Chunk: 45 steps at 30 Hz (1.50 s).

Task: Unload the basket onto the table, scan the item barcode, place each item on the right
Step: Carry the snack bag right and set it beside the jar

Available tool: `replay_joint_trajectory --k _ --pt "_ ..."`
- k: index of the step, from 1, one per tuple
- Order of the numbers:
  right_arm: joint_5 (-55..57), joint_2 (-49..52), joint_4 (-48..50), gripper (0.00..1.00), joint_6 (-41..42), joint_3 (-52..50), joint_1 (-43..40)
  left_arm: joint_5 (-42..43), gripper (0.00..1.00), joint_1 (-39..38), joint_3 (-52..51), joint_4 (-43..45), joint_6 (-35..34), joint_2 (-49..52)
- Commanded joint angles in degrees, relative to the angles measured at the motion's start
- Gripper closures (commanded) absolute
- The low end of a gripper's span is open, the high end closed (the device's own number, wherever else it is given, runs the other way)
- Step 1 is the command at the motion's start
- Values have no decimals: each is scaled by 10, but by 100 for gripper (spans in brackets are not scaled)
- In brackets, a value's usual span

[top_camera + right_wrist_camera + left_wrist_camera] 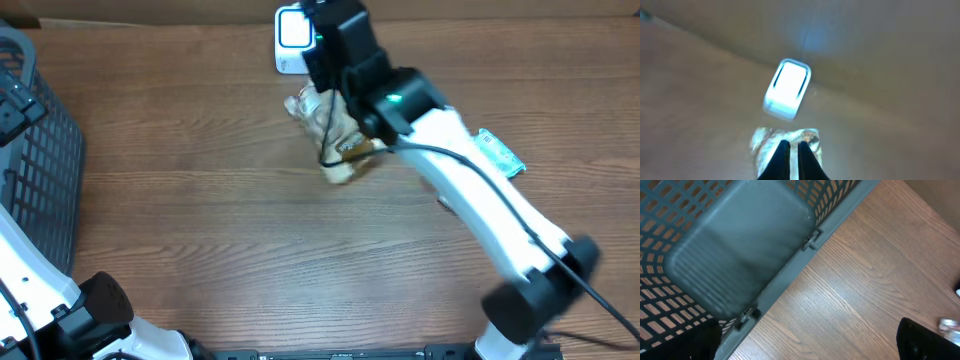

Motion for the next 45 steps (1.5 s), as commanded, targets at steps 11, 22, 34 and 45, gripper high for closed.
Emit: replay_joint_trajectory --k 11,22,34,45 --pt "-200 -90 -219 81 211 -17 -107 1 0 -1 -2 1 -6 -3" --pt "-214 83 -59 40 268 -62 -79 1 0 -1 -2 1 -5 -3" --pt "-217 215 -90 43 394 -63 -79 1 1 -1 -2 1 -5 -3" --pt "-232 259 -135 44 419 -74 -86 1 0 -1 -2 1 -5 -3"
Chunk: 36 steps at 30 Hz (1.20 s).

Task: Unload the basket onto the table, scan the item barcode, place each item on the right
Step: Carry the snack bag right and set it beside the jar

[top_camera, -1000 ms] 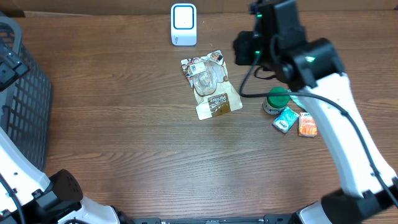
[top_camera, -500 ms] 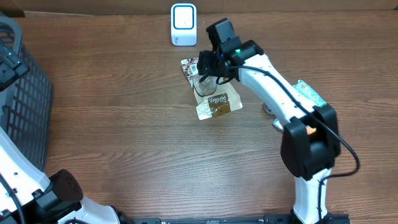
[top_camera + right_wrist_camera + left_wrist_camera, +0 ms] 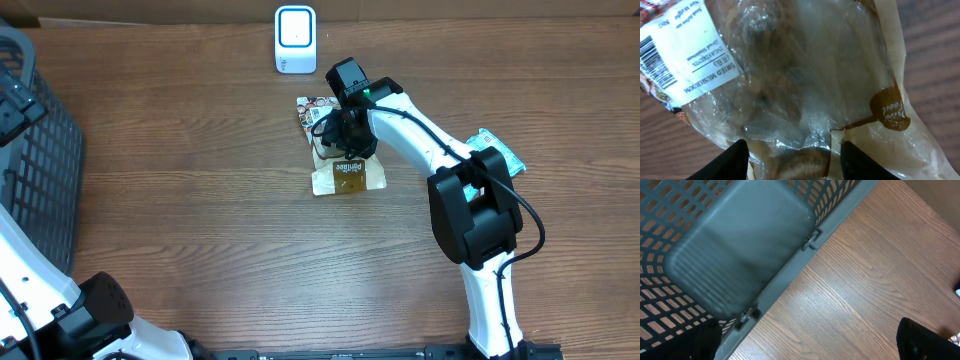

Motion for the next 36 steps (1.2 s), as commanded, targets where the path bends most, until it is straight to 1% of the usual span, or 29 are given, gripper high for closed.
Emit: replay_joint_trajectory --k 1,6,10,16,22,29,33,36 --pt "1 16 -23 45 15 -8 -11 0 0 -1 -2 1 -6 -3" --pt "37 16 -97 45 15 -8 -37 0 1 -1 -2 1 -5 -3" --pt "68 16 -155 43 14 -8 -64 0 0 -1 -2 1 -5 -3" --pt "78 16 -189 40 13 -8 -103 0 0 -1 -2 1 -5 -3" --pt "125 16 -230 36 13 -7 -139 0 0 -1 -2 1 -5 -3" --pt "137 -5 -267 36 -38 17 -161 0 0 -1 -2 1 -5 -3" --pt "130 -61 -295 36 -80 62 -150 0 1 -1 -2 1 -5 -3" --pt "101 -109 -332 35 -111 111 -137 0 0 -1 -2 1 -5 -3"
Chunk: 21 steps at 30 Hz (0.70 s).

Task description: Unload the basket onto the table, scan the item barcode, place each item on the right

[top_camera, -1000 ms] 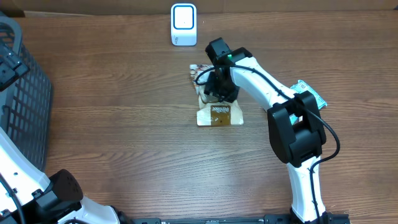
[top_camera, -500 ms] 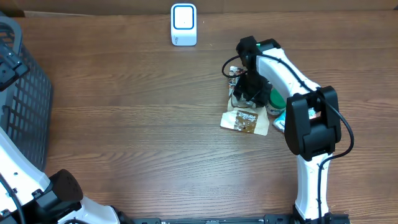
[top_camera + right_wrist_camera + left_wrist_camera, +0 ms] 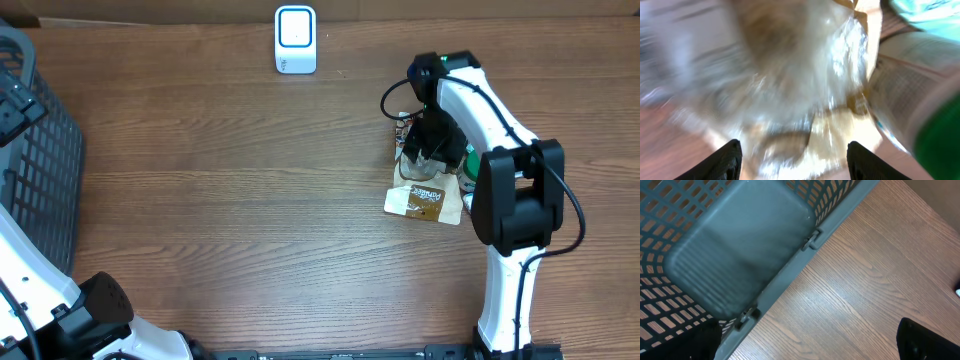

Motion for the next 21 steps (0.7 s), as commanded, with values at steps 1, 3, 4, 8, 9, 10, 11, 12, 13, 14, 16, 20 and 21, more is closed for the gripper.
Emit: replay_joint_trajectory --k 1,3,4,8,9,10,11,12,13,14,16,20,21 --pt "-22 -110 -34 35 -56 83 21 0 0 -1 -2 1 -5 -3" --pt "-28 -146 -60 35 -64 120 31 0 0 -1 -2 1 -6 -3" --pt "-27 -162 -72 35 -64 136 36 0 1 -1 -2 1 -5 -3" --pt "-28 -254 -110 23 -64 221 58 0 0 -1 -2 1 -5 -3" --pt "-28 -274 -113 4 -64 236 62 0 0 -1 -2 1 -6 -3" --pt "-28 -290 -115 0 -64 247 65 0 0 -1 -2 1 -5 -3" --pt "-28 -312 -115 0 -64 257 67 0 0 -1 -2 1 -5 -3" --pt "-28 -327 -115 0 -64 261 68 0 0 -1 -2 1 -5 -3" --pt "-33 -348 -115 0 -64 264 68 0 0 -1 -2 1 -6 -3" --pt "-42 -367 -115 0 -64 264 68 0 1 -1 -2 1 -5 -3" --pt "-57 -400 -115 0 -64 264 68 0 0 -1 -2 1 -5 -3" --pt "-57 -456 -117 0 -64 264 68 0 0 -1 -2 1 -5 -3" --pt "-56 -468 -120 0 -64 264 68 0 0 -1 -2 1 -5 -3"
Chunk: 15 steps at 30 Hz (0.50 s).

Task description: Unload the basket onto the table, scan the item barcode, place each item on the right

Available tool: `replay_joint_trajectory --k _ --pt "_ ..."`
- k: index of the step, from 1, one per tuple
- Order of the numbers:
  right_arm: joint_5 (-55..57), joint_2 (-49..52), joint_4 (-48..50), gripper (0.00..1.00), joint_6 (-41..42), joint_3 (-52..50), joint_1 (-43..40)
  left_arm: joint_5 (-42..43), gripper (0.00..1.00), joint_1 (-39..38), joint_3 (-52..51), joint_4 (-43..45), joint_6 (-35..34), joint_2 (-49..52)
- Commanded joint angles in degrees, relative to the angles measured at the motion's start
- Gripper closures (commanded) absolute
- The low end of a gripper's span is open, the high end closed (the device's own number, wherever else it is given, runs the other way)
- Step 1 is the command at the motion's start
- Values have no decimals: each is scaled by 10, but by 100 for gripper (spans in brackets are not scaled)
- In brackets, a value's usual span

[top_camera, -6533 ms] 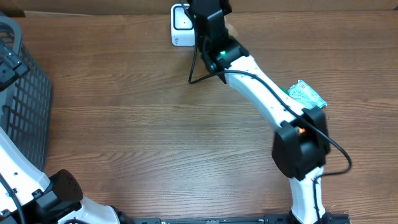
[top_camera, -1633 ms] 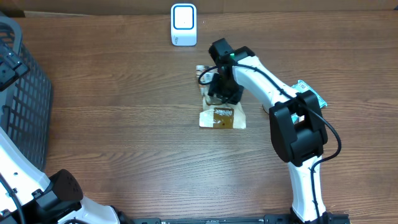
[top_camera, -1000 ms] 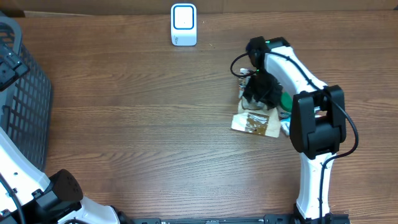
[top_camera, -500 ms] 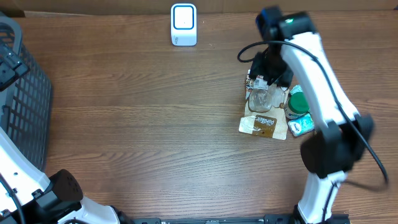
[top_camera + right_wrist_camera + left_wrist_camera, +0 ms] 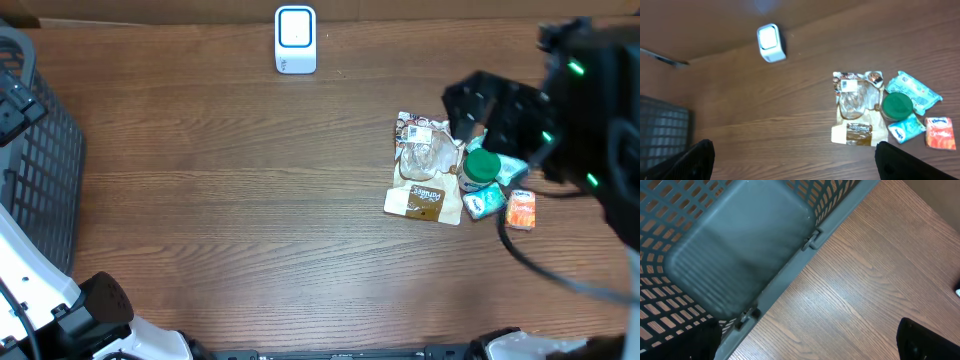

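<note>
The item, a clear bag of dried mushrooms (image 5: 425, 172) with a white barcode label and a brown card foot, lies flat on the table right of centre, also seen from above in the right wrist view (image 5: 856, 107). The white scanner (image 5: 295, 40) stands at the table's far edge, well to the left of the bag. My right gripper (image 5: 807, 162) hangs high above the table, open and empty, its arm a large blur at the right of the overhead view. My left gripper (image 5: 805, 342) is open over the basket's rim, far from the bag.
A green-lidded jar (image 5: 483, 167), teal packets (image 5: 487, 202) and an orange packet (image 5: 520, 210) lie tight against the bag's right side. A grey slatted basket (image 5: 30, 150) stands at the table's left edge, under the left wrist (image 5: 740, 255).
My right gripper was low over the bag beside the green-lidded jar. Now it is high above the table, open and empty. The bag lies where it was. The left arm is unchanged.
First my right gripper held the bag, shut on it, in front of the lit scanner. Then the bag was on the table below the scanner with the jaws around it. Later it lay at the right among the other items, and now the gripper is raised clear of it.
</note>
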Motion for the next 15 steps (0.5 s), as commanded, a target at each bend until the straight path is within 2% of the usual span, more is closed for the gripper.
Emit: replay_joint_trajectory --k 1,5,10,15 --pt "-7 -38 -7 0 -5 3 0 0 1 -1 -2 1 -6 -3" --pt "-7 -83 -7 0 -5 3 0 0 0 -1 -2 1 -5 -3" --pt "94 -127 -2 0 -6 -5 -4 0 0 -1 -2 1 -5 -3" --pt "54 -178 87 0 -118 -93 -44 0 0 -1 -2 1 -5 -3"
